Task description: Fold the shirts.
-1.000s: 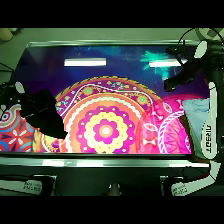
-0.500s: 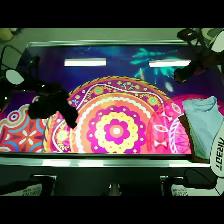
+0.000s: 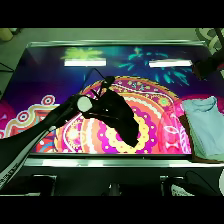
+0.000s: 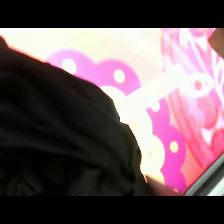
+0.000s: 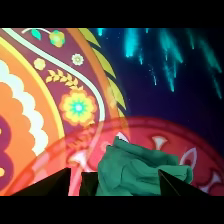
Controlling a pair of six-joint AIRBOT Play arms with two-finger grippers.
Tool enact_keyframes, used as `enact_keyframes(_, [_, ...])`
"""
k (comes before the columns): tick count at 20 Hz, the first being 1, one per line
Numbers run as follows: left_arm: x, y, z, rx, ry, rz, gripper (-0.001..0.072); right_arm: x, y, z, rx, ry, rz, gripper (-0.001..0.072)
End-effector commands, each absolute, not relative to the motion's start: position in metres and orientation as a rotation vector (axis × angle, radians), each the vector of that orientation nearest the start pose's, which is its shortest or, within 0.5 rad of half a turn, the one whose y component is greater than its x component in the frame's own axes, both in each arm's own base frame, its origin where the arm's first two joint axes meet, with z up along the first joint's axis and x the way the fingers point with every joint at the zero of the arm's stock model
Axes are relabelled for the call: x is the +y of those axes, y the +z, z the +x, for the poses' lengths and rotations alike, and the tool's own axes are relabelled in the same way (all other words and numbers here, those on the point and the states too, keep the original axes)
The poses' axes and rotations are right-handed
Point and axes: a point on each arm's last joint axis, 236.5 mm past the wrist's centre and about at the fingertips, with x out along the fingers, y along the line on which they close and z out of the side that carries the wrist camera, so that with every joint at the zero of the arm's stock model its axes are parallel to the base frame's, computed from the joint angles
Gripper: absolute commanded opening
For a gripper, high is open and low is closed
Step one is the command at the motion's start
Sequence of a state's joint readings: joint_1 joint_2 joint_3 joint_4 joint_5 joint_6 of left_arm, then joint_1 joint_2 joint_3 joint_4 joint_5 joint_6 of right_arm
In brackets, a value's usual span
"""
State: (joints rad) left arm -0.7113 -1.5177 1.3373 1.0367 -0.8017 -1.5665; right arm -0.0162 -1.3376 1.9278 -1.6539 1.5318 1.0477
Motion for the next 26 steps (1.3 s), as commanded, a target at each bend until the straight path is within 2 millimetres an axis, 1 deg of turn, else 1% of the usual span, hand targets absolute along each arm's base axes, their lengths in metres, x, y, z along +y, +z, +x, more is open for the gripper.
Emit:
enact_keyframes(1, [-0.395, 0.007, 0.318, 1.196, -0.798, -0.081, 0.0642, -0.020, 0.225, 0.414, 0.999, 0.191, -0.485, 0.0550])
enact_keyframes(2, [-0.361, 0.004, 0.336, 1.202, -0.738, 0.023, 0.0637, -0.010, 0.214, 0.414, 1.025, 0.238, -0.461, 0.0550])
enact_keyframes(3, [-0.322, 0.002, 0.354, 1.224, -0.657, 0.113, 0.0638, 0.001, 0.198, 0.411, 1.071, 0.294, -0.433, 0.0550])
enact_keyframes(4, [-0.276, 0.000, 0.372, 1.265, -0.549, 0.164, 0.0638, 0.012, 0.178, 0.402, 1.136, 0.357, -0.403, 0.0550])
enact_keyframes(5, [-0.239, -0.001, 0.384, 1.305, -0.464, 0.165, 0.0638, 0.023, 0.154, 0.390, 1.211, 0.427, -0.375, 0.0550])
enact_keyframes(6, [-0.208, -0.003, 0.393, 1.342, -0.399, 0.128, 0.0638, 0.029, 0.127, 0.378, 1.288, 0.480, -0.354, 0.0551])
enact_keyframes(7, [-0.177, -0.007, 0.402, 1.373, -0.313, 0.055, 0.0638, 0.036, 0.101, 0.366, 1.353, 0.531, -0.328, 0.0551])
enact_keyframes(8, [-0.153, -0.014, 0.409, 1.397, -0.231, -0.032, 0.0638, 0.042, 0.073, 0.353, 1.419, 0.567, -0.292, 0.0551])
enact_keyframes(9, [-0.139, -0.023, 0.411, 1.423, -0.189, -0.102, 0.0638, 0.049, 0.046, 0.341, 1.470, 0.604, -0.254, 0.0551])
enact_keyframes(10, [-0.131, -0.034, 0.412, 1.448, -0.171, -0.170, 0.0638, 0.057, 0.020, 0.324, 1.530, 0.642, -0.203, 0.0551])
enact_keyframes(11, [-0.131, -0.045, 0.412, 1.467, -0.168, -0.229, 0.0638, 0.068, -0.001, 0.307, 1.571, 0.691, -0.148, 0.0550])
enact_keyframes(12, [-0.135, -0.056, 0.413, 1.478, -0.172, -0.287, 0.0638, 0.078, -0.015, 0.294, 1.594, 0.742, -0.103, 0.0550])
enact_keyframes(13, [-0.144, -0.065, 0.415, 1.484, -0.182, -0.336, 0.0638, 0.087, -0.024, 0.283, 1.608, 0.781, -0.066, 0.0549])
enact_keyframes(15, [-0.171, -0.079, 0.419, 1.493, -0.231, -0.423, 0.0638, 0.097, -0.038, 0.270, 1.625, 0.816, -0.011, 0.0549])
enact_keyframes(17, [-0.196, -0.091, 0.423, 1.481, -0.263, -0.474, 0.0638, 0.098, -0.050, 0.263, 1.635, 0.812, 0.006, 0.0554])
enact_keyframes(18, [-0.205, -0.096, 0.425, 1.475, -0.270, -0.484, 0.0638, 0.101, -0.055, 0.258, 1.636, 0.832, 0.016, 0.0573])
enact_keyframes(19, [-0.213, -0.099, 0.427, 1.463, -0.277, -0.496, 0.0635, 0.108, -0.057, 0.252, 1.629, 0.870, 0.036, 0.0642])
enact_keyframes(20, [-0.219, -0.101, 0.430, 1.450, -0.282, -0.500, 0.0573, 0.116, -0.057, 0.248, 1.614, 0.914, 0.063, 0.0677])
enact_keyframes(21, [-0.223, -0.100, 0.433, 1.434, -0.285, -0.499, 0.0487, 0.122, -0.059, 0.244, 1.608, 0.928, 0.093, 0.0677])
enact_keyframes(22, [-0.224, -0.100, 0.434, 1.424, -0.286, -0.498, 0.0377, 0.124, -0.064, 0.243, 1.604, 0.918, 0.111, 0.0677])
enact_keyframes(23, [-0.224, -0.099, 0.435, 1.423, -0.286, -0.498, 0.0177, 0.124, -0.071, 0.243, 1.598, 0.900, 0.119, 0.0677])
enact_keyframes(24, [-0.223, -0.099, 0.434, 1.427, -0.287, -0.499, 0.0022, 0.125, -0.078, 0.242, 1.598, 0.884, 0.130, 0.0677])
enact_keyframes(26, [-0.222, -0.092, 0.432, 1.429, -0.293, -0.498, 0.0024, 0.130, -0.087, 0.237, 1.589, 0.891, 0.159, 0.0677])
